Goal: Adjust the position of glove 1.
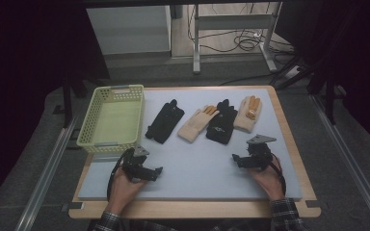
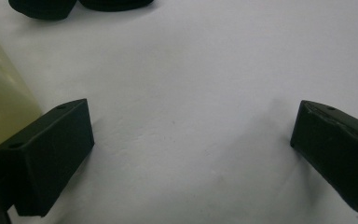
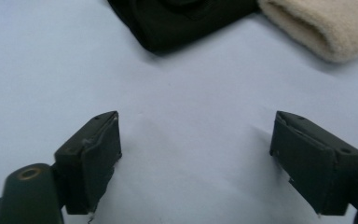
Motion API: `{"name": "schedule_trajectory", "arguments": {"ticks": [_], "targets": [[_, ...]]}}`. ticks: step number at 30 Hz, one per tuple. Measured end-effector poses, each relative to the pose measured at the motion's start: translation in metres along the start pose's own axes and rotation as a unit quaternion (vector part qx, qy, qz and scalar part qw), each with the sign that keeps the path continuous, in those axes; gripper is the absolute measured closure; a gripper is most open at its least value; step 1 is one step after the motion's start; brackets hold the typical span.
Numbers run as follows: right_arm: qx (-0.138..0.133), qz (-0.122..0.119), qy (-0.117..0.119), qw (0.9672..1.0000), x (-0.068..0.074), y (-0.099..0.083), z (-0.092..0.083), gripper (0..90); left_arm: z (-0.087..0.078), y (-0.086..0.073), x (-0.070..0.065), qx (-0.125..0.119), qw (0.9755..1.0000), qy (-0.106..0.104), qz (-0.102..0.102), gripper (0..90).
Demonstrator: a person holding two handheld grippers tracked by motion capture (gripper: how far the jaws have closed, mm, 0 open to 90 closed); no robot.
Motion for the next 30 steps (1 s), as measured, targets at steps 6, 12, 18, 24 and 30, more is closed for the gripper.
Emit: {"name": "schedule_trajectory", "arguments": {"ticks": [6,12,18,24,30], "targets": [[0.0,0.002,0.0,1.0,-0.0003,-0.0002,0.0003,14.8,0.0,-0.0001,0.0001,0.0,1.0,0.0,0.0,0.0],[0.0,0.002,0.0,1.0,-0.0003,-0.0003,0.0003,14.8,0.0001,-0.0001,0.0001,-0.001,1.0,0.0,0.0,0.0],[0.003,0.003,0.001,1.0,-0.0003,-0.0002,0.0003,14.9,0.0001,-0.0001,0.0002,-0.001,1.0,0.0,-0.001,0.0],[0.005,0.003,0.0,1.0,-0.0003,0.0,0.0004,14.8,0.0001,-0.0001,0.0002,-0.001,1.0,0.0,-0.001,0.0],[0.007,0.01,-0.005,0.9999,-0.0002,0.0013,0.0009,15.5,0.0001,-0.0001,0.0002,-0.001,1.0,0.0,-0.001,0.0]]}}
Point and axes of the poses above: each handheld gripper's, and its own axes: z roughly forward along the jaws, y roughly out of its top, x roughly to its left, the point moved 6 cm from there along z, roughly forward along the jaws, and after that the axes turned 14 degrees about -x, right-handed, at the moved point
